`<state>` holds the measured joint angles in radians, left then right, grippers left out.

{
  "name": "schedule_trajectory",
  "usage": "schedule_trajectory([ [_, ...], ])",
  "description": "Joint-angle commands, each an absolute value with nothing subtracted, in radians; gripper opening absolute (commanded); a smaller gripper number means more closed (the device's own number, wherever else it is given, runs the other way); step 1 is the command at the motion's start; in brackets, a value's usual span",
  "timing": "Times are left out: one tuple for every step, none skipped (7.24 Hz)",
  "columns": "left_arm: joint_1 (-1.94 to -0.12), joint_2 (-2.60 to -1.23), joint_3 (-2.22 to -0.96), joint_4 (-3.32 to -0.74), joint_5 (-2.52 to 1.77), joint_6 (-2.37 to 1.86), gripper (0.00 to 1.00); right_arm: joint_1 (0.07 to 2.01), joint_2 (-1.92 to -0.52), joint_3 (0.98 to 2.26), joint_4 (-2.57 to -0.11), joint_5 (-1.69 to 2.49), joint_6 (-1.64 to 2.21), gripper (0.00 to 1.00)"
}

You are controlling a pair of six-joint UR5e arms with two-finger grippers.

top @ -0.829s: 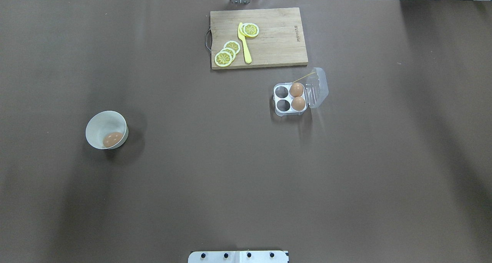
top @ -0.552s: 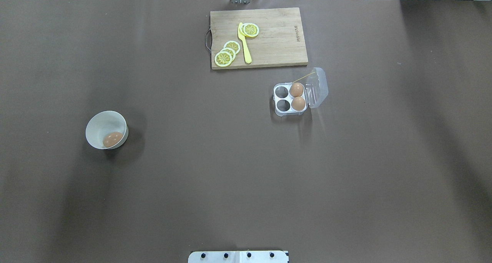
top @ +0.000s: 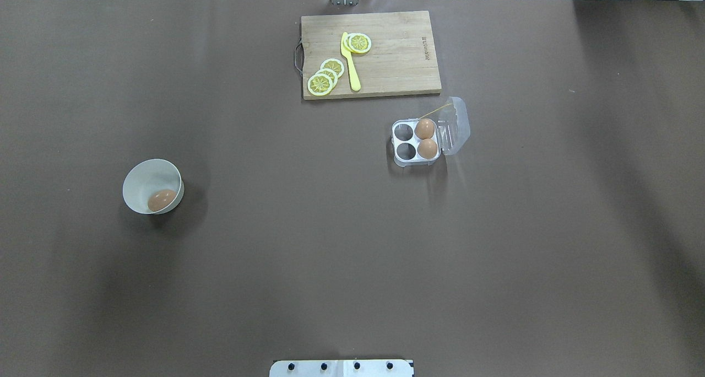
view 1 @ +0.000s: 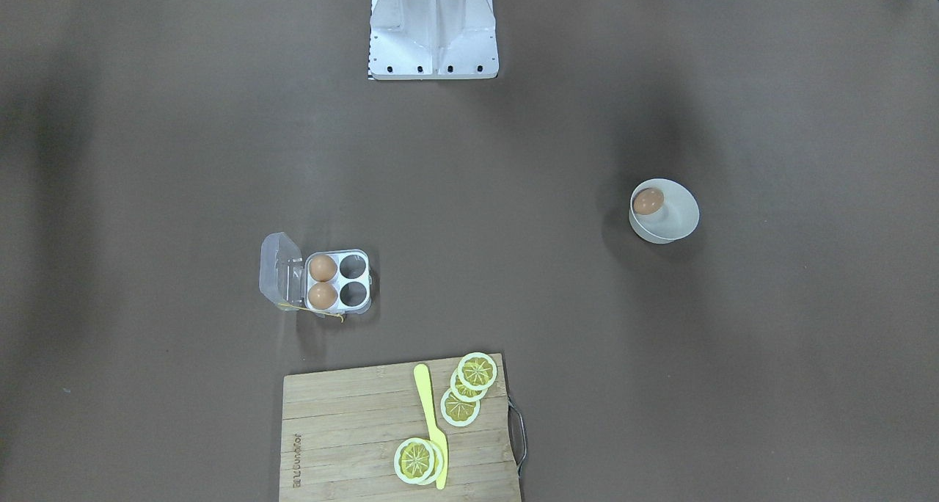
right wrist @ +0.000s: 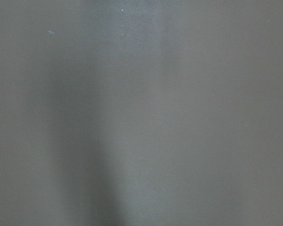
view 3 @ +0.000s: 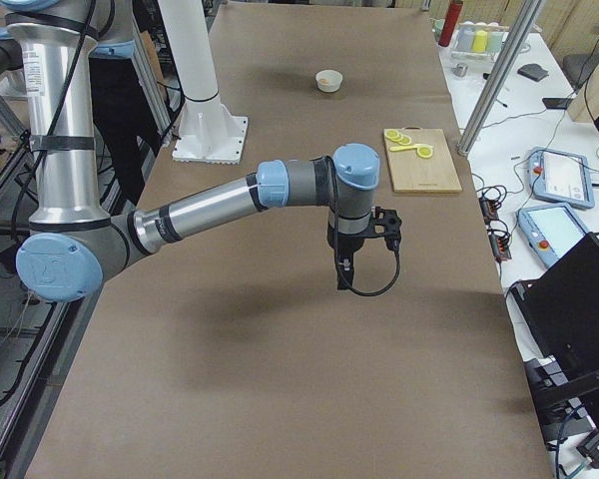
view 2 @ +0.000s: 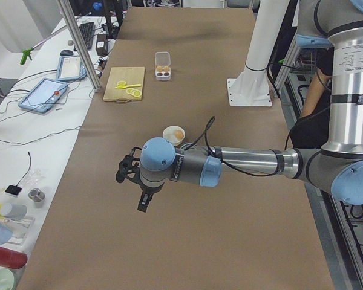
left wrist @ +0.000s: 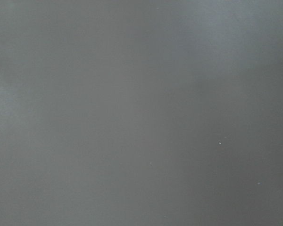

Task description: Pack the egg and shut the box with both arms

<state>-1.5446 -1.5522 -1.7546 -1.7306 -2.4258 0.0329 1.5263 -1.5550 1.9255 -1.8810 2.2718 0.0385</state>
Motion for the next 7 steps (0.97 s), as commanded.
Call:
schedule_trajectory([
  [-1.384,-1.621,-1.796,-1.73,-2.419,-0.101,0.97,1.526,-1.562,1.924,-1.881,2.26,0.038,1.0],
  [-1.344,-1.659,-1.807,-1.732,-2.419,-0.153,0.97,1.526,-1.56,1.922,-1.881,2.244,0.038,1.0],
  [-1.291,-1.683,-1.81,-1.732,-2.392,-0.155,0.97,1.526,-1.559,1.922,-1.882,2.244,0.038,1.0],
  [-1.22,-1.692,-1.844,-1.732,-2.343,-0.155,0.97,1.526,-1.565,1.922,-1.881,2.244,0.038,1.0],
  [-1.163,-1.71,-1.856,-1.732,-2.309,-0.155,0.97,1.528,-1.563,1.922,-1.881,2.244,0.038,1.0],
  [-1.104,-1.732,-1.858,-1.73,-2.278,-0.158,0.97,1.528,-1.565,1.922,-1.882,2.243,0.038,1.0],
  [-1.039,-1.732,-1.859,-1.73,-2.223,-0.158,0.97,1.526,-1.565,1.921,-1.882,2.243,0.038,1.0],
])
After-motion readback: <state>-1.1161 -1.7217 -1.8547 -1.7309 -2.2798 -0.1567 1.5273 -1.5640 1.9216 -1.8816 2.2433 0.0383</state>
